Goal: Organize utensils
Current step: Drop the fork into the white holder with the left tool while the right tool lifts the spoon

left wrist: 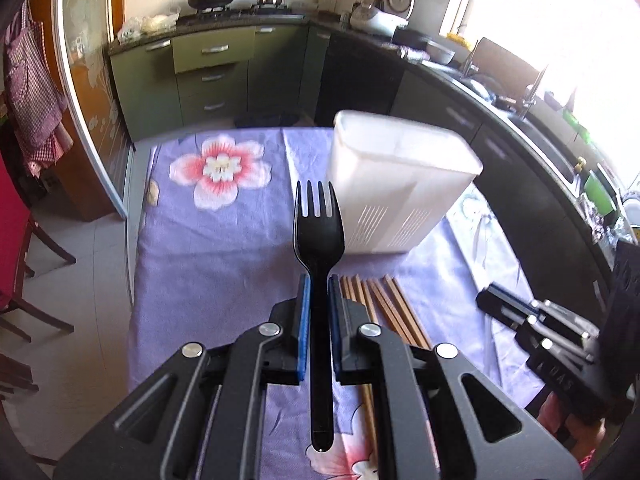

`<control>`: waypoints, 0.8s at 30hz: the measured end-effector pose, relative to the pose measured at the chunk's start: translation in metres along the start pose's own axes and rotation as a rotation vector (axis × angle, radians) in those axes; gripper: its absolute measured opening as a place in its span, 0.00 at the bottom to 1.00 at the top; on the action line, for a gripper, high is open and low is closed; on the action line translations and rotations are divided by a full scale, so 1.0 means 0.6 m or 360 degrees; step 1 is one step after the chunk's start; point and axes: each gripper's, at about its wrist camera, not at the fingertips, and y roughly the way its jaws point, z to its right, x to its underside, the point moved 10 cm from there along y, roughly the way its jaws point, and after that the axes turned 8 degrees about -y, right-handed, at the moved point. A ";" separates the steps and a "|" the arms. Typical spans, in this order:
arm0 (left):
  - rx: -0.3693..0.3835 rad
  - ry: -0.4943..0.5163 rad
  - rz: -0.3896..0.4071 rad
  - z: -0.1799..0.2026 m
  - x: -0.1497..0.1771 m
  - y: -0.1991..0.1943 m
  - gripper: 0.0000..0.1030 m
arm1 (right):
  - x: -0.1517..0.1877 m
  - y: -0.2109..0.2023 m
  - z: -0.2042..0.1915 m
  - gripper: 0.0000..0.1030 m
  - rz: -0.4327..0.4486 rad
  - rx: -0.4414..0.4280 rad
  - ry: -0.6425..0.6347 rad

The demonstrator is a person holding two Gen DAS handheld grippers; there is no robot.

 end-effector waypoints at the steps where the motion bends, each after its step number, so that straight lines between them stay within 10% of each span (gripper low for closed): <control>1: 0.0041 0.0001 0.0066 0.013 -0.024 -0.015 0.09 | -0.002 -0.005 0.000 0.09 0.0015 -0.0004 0.0001; 11: 0.0231 0.0007 0.0637 0.110 -0.237 -0.020 0.09 | 0.008 -0.040 0.025 0.09 0.0066 -0.0014 0.0033; 24: 0.0111 0.0066 0.0826 0.127 -0.261 0.084 0.09 | -0.015 -0.062 0.032 0.09 0.0136 -0.0018 0.0040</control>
